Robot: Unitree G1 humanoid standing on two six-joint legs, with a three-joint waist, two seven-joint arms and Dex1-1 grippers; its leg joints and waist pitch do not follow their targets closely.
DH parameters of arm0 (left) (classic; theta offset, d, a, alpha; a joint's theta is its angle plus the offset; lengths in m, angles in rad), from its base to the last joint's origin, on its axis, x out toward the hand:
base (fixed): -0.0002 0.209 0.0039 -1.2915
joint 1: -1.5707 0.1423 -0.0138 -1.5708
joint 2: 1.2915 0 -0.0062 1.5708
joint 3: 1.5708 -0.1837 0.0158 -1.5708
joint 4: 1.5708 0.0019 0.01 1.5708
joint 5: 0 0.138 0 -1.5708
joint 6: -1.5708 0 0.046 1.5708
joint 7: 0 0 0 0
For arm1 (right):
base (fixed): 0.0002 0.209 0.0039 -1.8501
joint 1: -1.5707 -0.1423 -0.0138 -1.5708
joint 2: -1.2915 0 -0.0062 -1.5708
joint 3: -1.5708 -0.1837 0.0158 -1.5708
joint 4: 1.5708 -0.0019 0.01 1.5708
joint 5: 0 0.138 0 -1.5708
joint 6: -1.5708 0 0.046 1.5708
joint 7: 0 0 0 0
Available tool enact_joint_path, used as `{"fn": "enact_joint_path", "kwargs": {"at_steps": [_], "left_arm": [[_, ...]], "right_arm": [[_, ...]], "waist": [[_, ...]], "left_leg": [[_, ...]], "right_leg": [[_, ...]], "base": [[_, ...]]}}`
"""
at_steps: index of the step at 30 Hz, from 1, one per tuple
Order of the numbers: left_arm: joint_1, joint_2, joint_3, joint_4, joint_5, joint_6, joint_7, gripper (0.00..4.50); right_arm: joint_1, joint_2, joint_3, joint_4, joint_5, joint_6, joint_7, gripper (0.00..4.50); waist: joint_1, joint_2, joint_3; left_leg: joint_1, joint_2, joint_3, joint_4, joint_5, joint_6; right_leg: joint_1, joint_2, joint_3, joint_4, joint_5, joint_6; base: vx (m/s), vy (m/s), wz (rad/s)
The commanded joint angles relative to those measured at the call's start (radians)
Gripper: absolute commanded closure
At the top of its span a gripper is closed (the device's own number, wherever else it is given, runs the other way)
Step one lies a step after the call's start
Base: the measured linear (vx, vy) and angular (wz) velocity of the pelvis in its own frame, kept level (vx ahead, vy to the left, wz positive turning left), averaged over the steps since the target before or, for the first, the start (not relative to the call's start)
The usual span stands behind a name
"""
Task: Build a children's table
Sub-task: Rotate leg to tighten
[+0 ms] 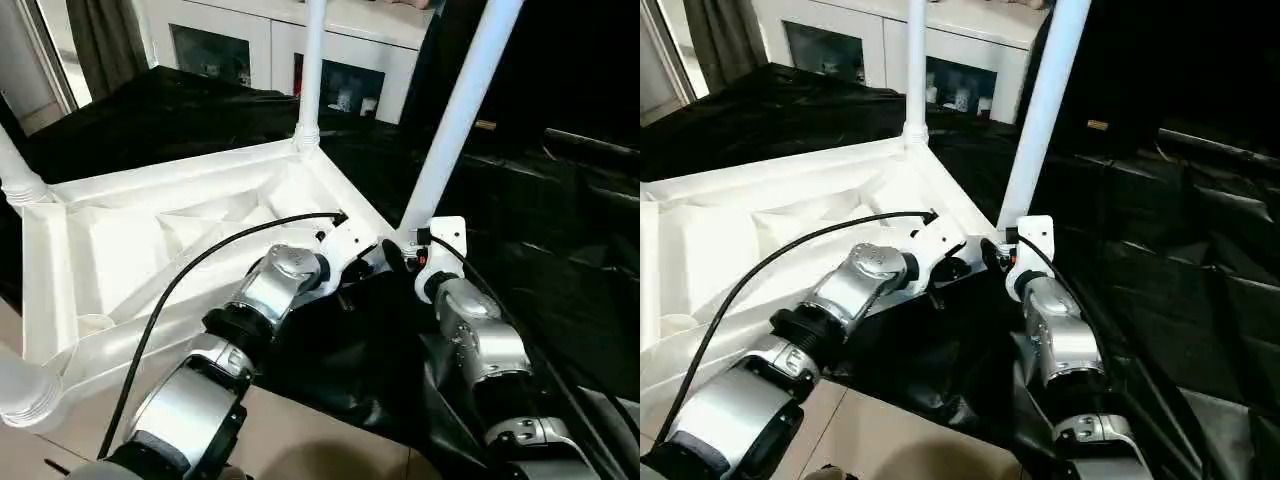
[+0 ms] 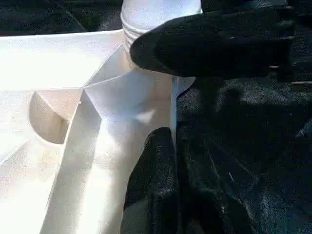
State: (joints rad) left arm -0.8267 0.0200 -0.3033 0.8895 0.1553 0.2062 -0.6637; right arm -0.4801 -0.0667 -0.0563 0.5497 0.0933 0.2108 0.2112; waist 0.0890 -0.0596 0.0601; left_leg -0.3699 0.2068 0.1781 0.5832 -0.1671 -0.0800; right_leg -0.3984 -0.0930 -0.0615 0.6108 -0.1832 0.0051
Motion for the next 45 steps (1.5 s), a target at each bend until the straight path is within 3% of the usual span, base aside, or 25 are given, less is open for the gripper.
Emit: {"fn": "enact_joint_path", "kwargs": {"at_steps": [1,6,9,14,15,18,27,30,40,41,45], "left_arm": [[-0.010,-0.021,-0.030,0.012,0.006,-0.039,-0.032,4.50],[0.006,0.040,-0.051,-0.015,0.013,-0.074,-0.145,4.50],[0.025,0.098,-0.057,-0.052,-0.001,-0.112,-0.241,4.50],[0.078,0.175,-0.076,-0.155,-0.053,-0.165,-0.435,4.50],[0.091,0.193,-0.079,-0.182,-0.064,-0.168,-0.477,4.50],[0.125,0.245,-0.089,-0.257,-0.078,-0.163,-0.548,4.50],[0.189,0.315,-0.104,-0.386,-0.102,-0.144,-0.642,4.50],[0.206,0.328,-0.105,-0.421,-0.103,-0.133,-0.659,4.50],[0.217,0.340,-0.105,-0.458,-0.104,-0.110,-0.649,4.50],[0.221,0.343,-0.104,-0.466,-0.103,-0.105,-0.647,4.50],[0.226,0.346,-0.103,-0.478,-0.103,-0.095,-0.643,4.50]], "right_arm": [[-0.005,0.010,0.083,-0.029,0.012,-0.018,0.095,0.60],[0.014,-0.128,0.128,-0.105,0.025,-0.002,0.344,0.60],[0.063,-0.253,0.177,-0.202,0.047,0.016,0.564,0.60],[0.095,-0.342,0.196,-0.262,0.067,0.022,0.678,0.60],[0.101,-0.357,0.196,-0.274,0.071,0.025,0.701,0.60],[0.117,-0.395,0.200,-0.308,0.075,0.029,0.757,0.60],[0.130,-0.423,0.222,-0.341,0.085,0.037,0.820,0.60],[0.131,-0.430,0.236,-0.347,0.085,0.041,0.844,0.60],[0.133,-0.448,0.270,-0.334,0.048,0.010,0.869,0.60],[0.135,-0.449,0.275,-0.331,0.043,0.004,0.871,0.86],[0.137,-0.443,0.272,-0.331,0.054,0.009,0.867,1.17]], "waist": [[0.000,0.000,-0.062],[0.004,-0.004,-0.065],[0.008,0.000,-0.068],[0.004,-0.003,-0.066],[0.004,0.001,-0.064],[0.005,0.003,-0.061],[0.010,0.002,-0.057],[0.009,-0.003,-0.057],[0.009,-0.003,-0.055],[0.008,-0.004,-0.053],[0.006,-0.004,-0.052]], "left_leg": [[0.011,0.018,-0.005,-0.077,-0.279,0.004],[0.005,0.016,-0.002,-0.071,-0.218,0.037],[0.004,0.019,-0.001,-0.066,-0.150,0.072],[0.000,0.022,-0.003,-0.067,-0.159,0.083],[0.007,0.025,-0.002,-0.068,-0.182,0.078],[0.012,0.030,-0.001,-0.071,-0.217,0.059],[0.013,0.029,0.000,-0.077,-0.256,0.029],[0.012,0.029,0.000,-0.077,-0.247,0.028],[0.011,0.027,0.001,-0.074,-0.217,0.034],[0.010,0.027,0.000,-0.075,-0.221,0.035],[0.011,0.027,0.000,-0.075,-0.229,0.034]], "right_leg": [[0.039,-0.049,0.037,-0.090,-0.296,-0.146],[0.047,-0.049,0.038,-0.083,-0.219,-0.160],[0.053,-0.046,0.037,-0.067,-0.073,-0.210],[0.057,-0.049,0.035,-0.063,-0.072,-0.237],[0.051,-0.049,0.036,-0.067,-0.101,-0.240],[0.046,-0.050,0.038,-0.067,-0.132,-0.250],[0.039,-0.051,0.041,-0.074,-0.219,-0.212],[0.039,-0.050,0.041,-0.074,-0.225,-0.206],[0.039,-0.048,0.041,-0.070,-0.194,-0.209],[0.039,-0.048,0.040,-0.070,-0.196,-0.208],[0.038,-0.047,0.041,-0.071,-0.200,-0.209]], "base": [[0.000,0.000,0.00],[0.000,0.000,0.00],[0.000,0.000,0.00],[0.000,0.000,0.00],[0.000,0.000,0.00],[0.000,0.000,0.00],[0.000,0.000,0.00],[0.000,0.000,0.00],[0.000,0.000,0.00],[0.000,0.000,0.00],[0.000,0.000,0.00]]}}
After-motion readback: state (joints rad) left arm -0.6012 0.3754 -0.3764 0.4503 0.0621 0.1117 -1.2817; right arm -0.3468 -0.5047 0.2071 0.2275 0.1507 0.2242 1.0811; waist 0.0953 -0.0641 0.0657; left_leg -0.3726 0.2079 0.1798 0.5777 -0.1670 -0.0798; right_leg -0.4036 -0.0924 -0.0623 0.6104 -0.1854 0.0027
